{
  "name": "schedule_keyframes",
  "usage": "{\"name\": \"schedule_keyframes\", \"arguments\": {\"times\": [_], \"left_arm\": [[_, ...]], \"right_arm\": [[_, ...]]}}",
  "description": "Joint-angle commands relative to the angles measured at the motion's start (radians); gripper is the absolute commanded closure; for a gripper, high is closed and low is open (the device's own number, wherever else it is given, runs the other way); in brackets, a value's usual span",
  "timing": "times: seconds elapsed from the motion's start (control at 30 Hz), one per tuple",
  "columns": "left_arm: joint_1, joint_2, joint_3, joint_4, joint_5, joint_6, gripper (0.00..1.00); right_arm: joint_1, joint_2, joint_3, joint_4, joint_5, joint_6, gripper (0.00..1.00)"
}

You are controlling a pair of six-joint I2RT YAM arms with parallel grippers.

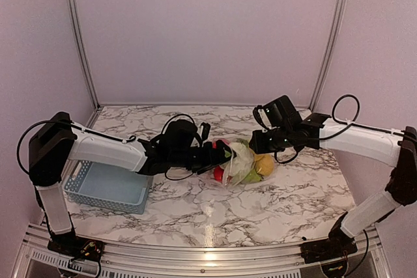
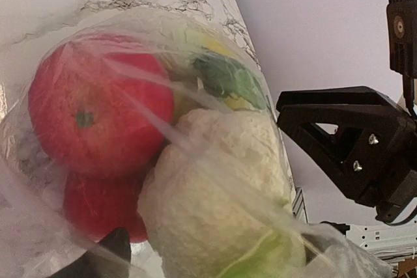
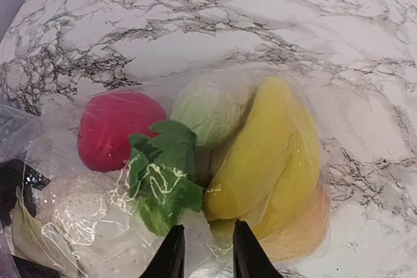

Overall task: Open the zip-top bag and remove the fake food
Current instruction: Pick up the fake vegetable from the zipper food storage bag.

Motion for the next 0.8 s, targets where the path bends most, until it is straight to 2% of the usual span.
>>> {"name": "schedule_keyframes", "arguments": {"times": [0.0, 0.13, 0.3, 0.47, 0.67, 0.77], "left_arm": [[0.015, 0.038, 0.049, 0.001, 0.012, 0.014, 0.08], [0.025, 0.057, 0.083, -0.011, 0.019, 0.025, 0.09], [0.029, 0.088, 0.137, -0.059, 0.025, 0.051, 0.17], [0.03, 0.077, 0.143, -0.112, -0.008, 0.076, 0.37], [0.031, 0.016, 0.121, -0.168, -0.057, 0.123, 0.65], [0.032, -0.009, 0.102, -0.178, -0.061, 0.13, 0.72]], "right_arm": [[-0.002, 0.033, -0.017, 0.08, -0.041, 0.015, 0.77], [0.023, 0.06, -0.018, 0.097, -0.041, 0.025, 0.8], [0.078, 0.091, 0.02, 0.087, -0.01, 0.035, 0.81], [0.077, 0.075, 0.019, 0.08, 0.027, 0.043, 0.79], [0.047, 0.06, 0.006, 0.094, 0.045, 0.045, 0.72], [0.039, 0.061, 0.005, 0.103, 0.05, 0.044, 0.7]]}}
